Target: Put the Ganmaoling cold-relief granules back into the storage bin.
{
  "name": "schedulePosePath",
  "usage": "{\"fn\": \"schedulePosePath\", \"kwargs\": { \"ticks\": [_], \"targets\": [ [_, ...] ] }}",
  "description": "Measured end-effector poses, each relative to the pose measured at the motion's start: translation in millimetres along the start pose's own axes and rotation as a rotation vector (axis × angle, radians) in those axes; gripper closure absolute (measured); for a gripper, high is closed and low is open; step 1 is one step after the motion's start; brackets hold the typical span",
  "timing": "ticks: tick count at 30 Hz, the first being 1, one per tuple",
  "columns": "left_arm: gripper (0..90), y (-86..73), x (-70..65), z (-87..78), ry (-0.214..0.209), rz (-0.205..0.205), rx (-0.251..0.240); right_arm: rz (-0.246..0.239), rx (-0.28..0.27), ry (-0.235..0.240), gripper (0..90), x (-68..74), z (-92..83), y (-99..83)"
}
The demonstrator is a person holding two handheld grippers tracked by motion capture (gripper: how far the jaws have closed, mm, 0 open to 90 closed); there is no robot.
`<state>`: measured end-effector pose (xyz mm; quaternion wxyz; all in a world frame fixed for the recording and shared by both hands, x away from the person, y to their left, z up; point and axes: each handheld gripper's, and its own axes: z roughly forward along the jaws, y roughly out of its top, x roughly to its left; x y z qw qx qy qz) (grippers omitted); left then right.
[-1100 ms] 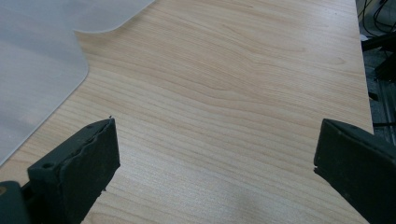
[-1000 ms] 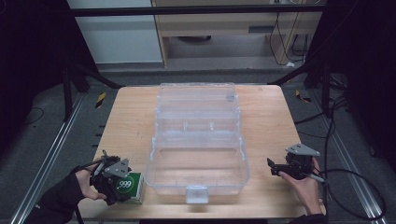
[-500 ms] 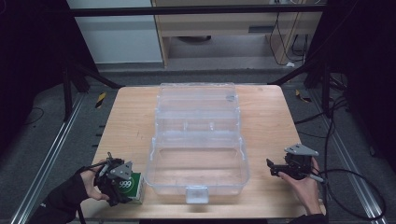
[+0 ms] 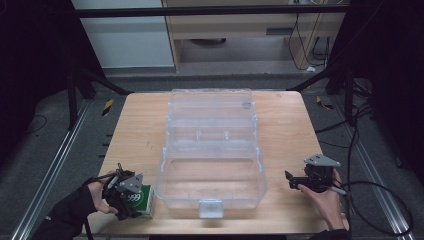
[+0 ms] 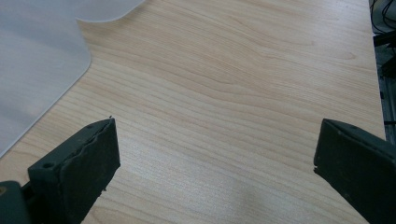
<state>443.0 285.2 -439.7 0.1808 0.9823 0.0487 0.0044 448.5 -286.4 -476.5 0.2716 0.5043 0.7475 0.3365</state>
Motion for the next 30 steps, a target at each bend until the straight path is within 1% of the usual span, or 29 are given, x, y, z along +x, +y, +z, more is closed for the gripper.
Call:
{"fn": "schedulePosePath", "kwargs": {
  "ticks": [6, 9, 13, 14, 17, 18, 20, 23, 26, 27, 29, 30],
  "targets": [
    [13.3, -1.9, -1.5, -2.0, -0.003, -0.004, -0.006, 0.001, 0.0, 0.005, 0.9, 0.0, -0.1, 0.1],
    [13.7, -1.7, -3.3, -2.8, -0.011, -0.007, -0.003, -0.003, 0.0, 0.005, 1.0, -0.2, 0.1, 0.0],
    [13.9, -0.6, -6.4, -6.4, -0.02, -0.017, -0.012, -0.005, 0.001, 0.006, 1.0, -0.3, 0.1, 0.0],
    [14.0, -0.3, -7.1, -9.3, -0.017, -0.022, -0.02, 0.001, 0.002, 0.009, 1.0, 0.1, -0.4, 0.1],
    [13.9, 0.1, -7.5, -12.5, -0.013, -0.029, -0.016, 0.002, 0.002, 0.011, 1.0, 0.1, -0.7, 0.3],
    [13.9, 0.3, -7.7, -15.9, -0.009, -0.032, -0.01, 0.002, 0.002, 0.011, 1.0, 0.1, -0.7, 0.3],
    [13.9, 0.3, -7.9, -17.5, -0.006, -0.035, -0.011, 0.002, 0.003, 0.01, 1.0, 0.1, -0.6, 0.3],
    [14.0, 0.2, -8.8, -24.6, 0.002, -0.047, -0.018, -0.005, 0.003, 0.008, 1.0, -0.1, -0.2, 0.1],
    [14.0, 0.2, -9.2, -28.8, 0.009, -0.046, -0.018, 0.0, 0.004, 0.012, 1.0, 0.3, -0.6, 0.3],
    [13.9, 0.3, -9.9, -35.0, 0.02, -0.048, -0.028, -0.004, 0.002, 0.009, 1.0, -0.1, -0.4, 0.2],
    [14.0, 0.4, -10.2, -38.0, 0.022, -0.05, -0.033, -0.004, 0.002, 0.009, 1.0, -0.1, -0.5, 0.3],
    [13.9, 1.2, -10.7, -44.3, 0.031, -0.051, -0.04, -0.006, 0.001, 0.01, 1.0, -0.2, -0.6, 0.4]
  ]
}}
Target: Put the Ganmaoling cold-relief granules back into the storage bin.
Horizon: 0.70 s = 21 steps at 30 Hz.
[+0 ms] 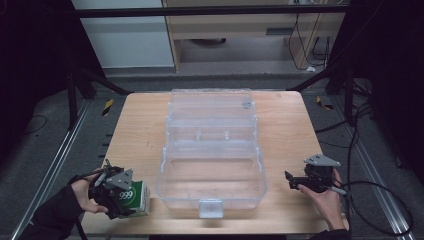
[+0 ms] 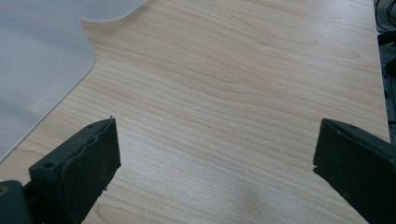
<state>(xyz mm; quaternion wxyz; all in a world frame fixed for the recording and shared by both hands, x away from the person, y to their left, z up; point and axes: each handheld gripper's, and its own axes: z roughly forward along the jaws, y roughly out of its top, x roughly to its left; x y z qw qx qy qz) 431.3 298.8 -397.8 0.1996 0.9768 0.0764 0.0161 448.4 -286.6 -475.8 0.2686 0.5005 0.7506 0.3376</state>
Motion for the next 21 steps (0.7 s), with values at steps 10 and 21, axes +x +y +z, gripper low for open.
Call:
{"fn": "schedulePosePath", "kwargs": {
  "ticks": [10, 21],
  "targets": [
    [14.0, 9.4, 1.4, -28.0, 0.051, 0.008, -0.039, 0.003, -0.002, 0.002, 1.0, 0.0, -0.5, 0.3],
    [14.0, 30.1, 4.9, -50.3, 0.094, 0.016, -0.071, 0.004, -0.003, 0.0, 1.0, -0.3, -0.8, 0.3]
  ]
}}
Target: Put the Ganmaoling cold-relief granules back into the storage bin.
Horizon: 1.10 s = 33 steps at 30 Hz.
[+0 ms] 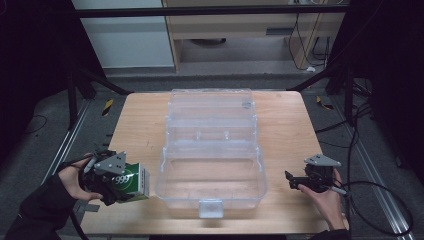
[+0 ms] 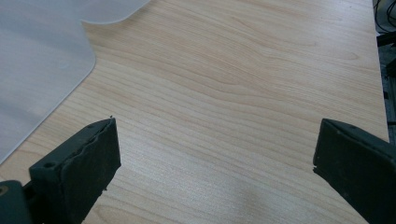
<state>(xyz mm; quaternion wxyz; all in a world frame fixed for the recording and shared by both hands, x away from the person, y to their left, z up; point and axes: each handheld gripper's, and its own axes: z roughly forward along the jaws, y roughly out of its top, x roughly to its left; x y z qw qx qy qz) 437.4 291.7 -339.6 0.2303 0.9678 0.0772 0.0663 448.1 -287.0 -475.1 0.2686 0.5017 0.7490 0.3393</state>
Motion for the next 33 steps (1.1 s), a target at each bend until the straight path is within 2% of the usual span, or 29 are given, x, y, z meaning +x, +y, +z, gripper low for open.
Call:
{"fn": "schedulePosePath", "kwargs": {
  "ticks": [12, 22, 33],
  "targets": [
    [14.1, 17.3, 4.5, -7.9, 0.005, 0.002, 0.004, 0.0, -0.002, 0.0, 1.1, 0.1, -0.2, 0.3],
    [14.1, 38.8, 9.0, -6.2, 0.012, 0.021, -0.001, 0.003, -0.001, 0.002, 1.1, -0.1, -0.2, 0.2],
    [14.2, 66.3, 14.8, 5.7, -0.013, 0.051, 0.018, 0.003, -0.001, 0.007, 1.1, -0.4, -0.3, 0.0]
  ]
}}
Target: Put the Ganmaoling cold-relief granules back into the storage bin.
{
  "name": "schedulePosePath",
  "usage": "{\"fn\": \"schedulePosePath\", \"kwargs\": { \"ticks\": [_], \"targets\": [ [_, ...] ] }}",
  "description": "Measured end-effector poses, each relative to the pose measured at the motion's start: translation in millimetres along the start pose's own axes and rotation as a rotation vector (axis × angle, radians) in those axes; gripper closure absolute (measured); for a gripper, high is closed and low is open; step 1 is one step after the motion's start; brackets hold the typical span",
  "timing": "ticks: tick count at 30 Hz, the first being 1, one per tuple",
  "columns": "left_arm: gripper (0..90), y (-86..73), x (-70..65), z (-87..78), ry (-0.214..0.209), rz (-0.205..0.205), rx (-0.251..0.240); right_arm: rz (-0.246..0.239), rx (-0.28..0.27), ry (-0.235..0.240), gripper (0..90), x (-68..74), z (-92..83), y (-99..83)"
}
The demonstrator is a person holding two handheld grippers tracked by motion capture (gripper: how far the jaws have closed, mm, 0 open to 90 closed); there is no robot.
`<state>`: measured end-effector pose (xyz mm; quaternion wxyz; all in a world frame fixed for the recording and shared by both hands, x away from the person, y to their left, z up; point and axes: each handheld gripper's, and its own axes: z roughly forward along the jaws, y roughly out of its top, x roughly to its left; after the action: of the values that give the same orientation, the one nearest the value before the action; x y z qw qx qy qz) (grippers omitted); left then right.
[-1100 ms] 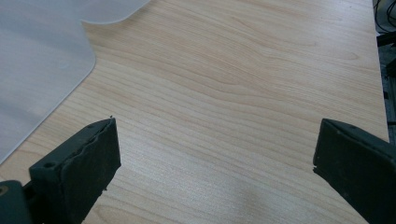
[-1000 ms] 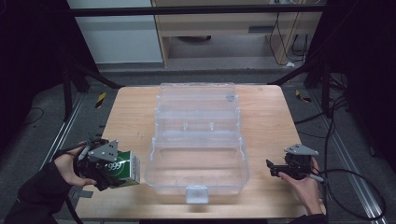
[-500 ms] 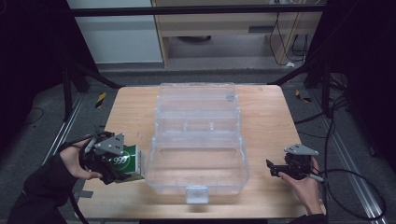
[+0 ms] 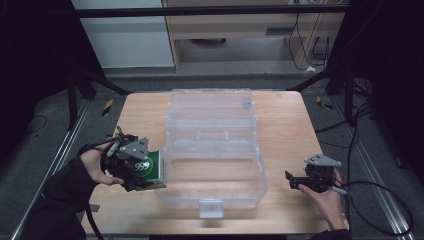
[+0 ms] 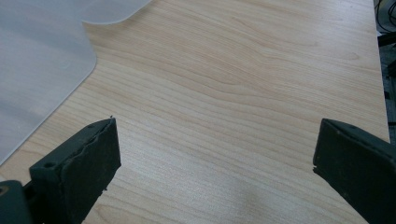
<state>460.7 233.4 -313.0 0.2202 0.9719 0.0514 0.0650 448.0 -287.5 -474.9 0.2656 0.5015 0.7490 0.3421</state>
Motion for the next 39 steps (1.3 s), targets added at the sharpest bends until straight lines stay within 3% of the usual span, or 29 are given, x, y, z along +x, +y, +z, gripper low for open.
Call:
{"fn": "schedulePosePath", "kwargs": {
  "ticks": [29, 39],
  "targets": [
    [14.2, 41.5, 7.2, 32.2, -0.041, 0.039, 0.004, -0.01, -0.002, 0.0, 1.1, -0.4, -0.4, 0.1],
    [14.3, 42.2, 7.7, 44.3, -0.05, 0.026, 0.013, -0.013, -0.001, 0.001, 1.1, 0.0, -0.2, 0.1]
  ]
}}
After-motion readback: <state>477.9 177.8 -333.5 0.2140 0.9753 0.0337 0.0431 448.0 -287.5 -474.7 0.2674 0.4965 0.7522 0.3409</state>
